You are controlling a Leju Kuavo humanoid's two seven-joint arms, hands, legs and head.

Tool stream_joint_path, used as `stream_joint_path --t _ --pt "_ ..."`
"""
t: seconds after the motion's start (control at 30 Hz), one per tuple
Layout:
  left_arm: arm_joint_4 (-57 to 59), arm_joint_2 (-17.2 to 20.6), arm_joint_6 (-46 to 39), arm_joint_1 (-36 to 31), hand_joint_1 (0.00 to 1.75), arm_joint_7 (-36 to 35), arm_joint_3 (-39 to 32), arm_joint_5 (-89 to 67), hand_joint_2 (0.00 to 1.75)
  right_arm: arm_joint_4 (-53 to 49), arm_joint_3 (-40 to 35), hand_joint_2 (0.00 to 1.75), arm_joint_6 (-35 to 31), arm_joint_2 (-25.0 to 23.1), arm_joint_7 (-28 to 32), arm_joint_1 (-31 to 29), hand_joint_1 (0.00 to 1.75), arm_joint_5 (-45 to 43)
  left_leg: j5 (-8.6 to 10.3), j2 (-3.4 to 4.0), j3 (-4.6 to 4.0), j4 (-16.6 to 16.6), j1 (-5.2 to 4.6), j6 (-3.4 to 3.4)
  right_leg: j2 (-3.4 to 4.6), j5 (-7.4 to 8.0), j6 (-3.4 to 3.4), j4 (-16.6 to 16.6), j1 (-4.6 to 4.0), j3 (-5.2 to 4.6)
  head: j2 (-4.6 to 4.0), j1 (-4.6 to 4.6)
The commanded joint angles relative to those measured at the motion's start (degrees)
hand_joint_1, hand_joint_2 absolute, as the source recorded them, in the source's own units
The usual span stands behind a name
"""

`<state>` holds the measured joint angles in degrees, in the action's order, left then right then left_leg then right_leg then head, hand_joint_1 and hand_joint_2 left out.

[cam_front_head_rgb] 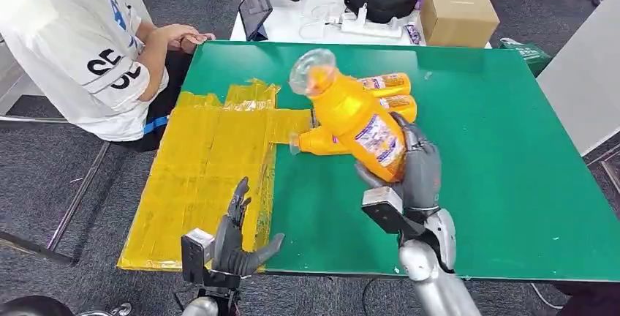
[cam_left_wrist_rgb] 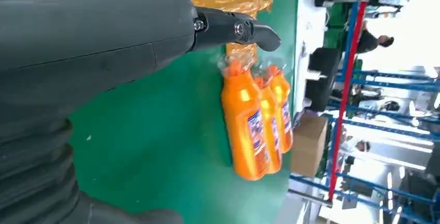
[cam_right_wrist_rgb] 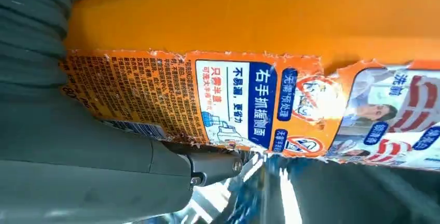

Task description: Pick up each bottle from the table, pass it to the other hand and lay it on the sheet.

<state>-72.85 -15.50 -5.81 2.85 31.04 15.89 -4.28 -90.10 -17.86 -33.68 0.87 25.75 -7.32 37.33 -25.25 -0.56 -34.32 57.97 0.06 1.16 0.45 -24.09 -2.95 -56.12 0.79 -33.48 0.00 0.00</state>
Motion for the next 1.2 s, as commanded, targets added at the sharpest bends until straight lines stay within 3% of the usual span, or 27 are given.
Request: stream_joint_path --t 0.03,0.13,0.2,0.43,0.67,1.2 --pt "-1.68 1.04 3.58 -1.7 0.0 -1.17 0.67 6.05 1.75 -10.33 8.58 1.75 -6.32 -8.72 8.96 7.61 1.75 -1.35 0.01 -0.11 -0.03 0.0 0.0 -0.05 -0.16 -0.04 0.07 -0.04 -0.01 -0.02 0.0 0.07" --pt "-3.99 2.62 9.84 -2.53 0.0 -2.78 1.51 10.93 1.75 -2.55 4.68 1.75 -2.81 -6.79 9.26 8.09 1.75 -4.44 -0.05 -0.03 0.17 -0.05 0.09 -0.09 -0.1 -0.05 0.13 0.07 -0.11 0.18 0.0 0.0" --pt "-4.43 3.57 13.88 -3.79 0.0 -3.51 2.08 12.94 1.75 5.11 2.76 1.75 -1.81 -8.35 12.41 7.89 1.75 -5.98 -0.04 0.05 0.23 -0.07 0.12 -0.08 -0.06 -0.01 0.12 0.12 -0.14 0.23 0.0 0.02" --pt "-4.5 4.21 18.5 -6.7 0.0 -4.63 2.8 14.95 1.75 25.43 -8.77 1.75 -4.3 -11.27 14.25 5.39 1.75 -7.14 -0.01 0.25 0.26 -0.14 0.13 -0.1 0.14 0.06 0.13 0.14 -0.15 0.21 0.0 0.02" --pt "-3.55 4.38 19.94 -6.69 0.0 -5.18 3.81 15.75 1.75 32.18 -11.0 1.75 -2.68 -12.24 14.25 3.48 1.75 -5.9 0.02 0.14 0.16 -0.08 0.09 -0.11 0.07 0.01 0.07 0.07 -0.09 0.14 0.0 0.04" --pt "-2.01 4.88 20.72 -7.15 0.0 -5.84 5.68 14.74 1.75 36.68 -12.31 1.75 -1.06 -13.61 13.62 1.35 1.75 -3.06 0.01 0.09 0.19 -0.08 0.08 -0.13 0.01 -0.02 0.11 0.06 -0.09 0.17 0.0 0.04"
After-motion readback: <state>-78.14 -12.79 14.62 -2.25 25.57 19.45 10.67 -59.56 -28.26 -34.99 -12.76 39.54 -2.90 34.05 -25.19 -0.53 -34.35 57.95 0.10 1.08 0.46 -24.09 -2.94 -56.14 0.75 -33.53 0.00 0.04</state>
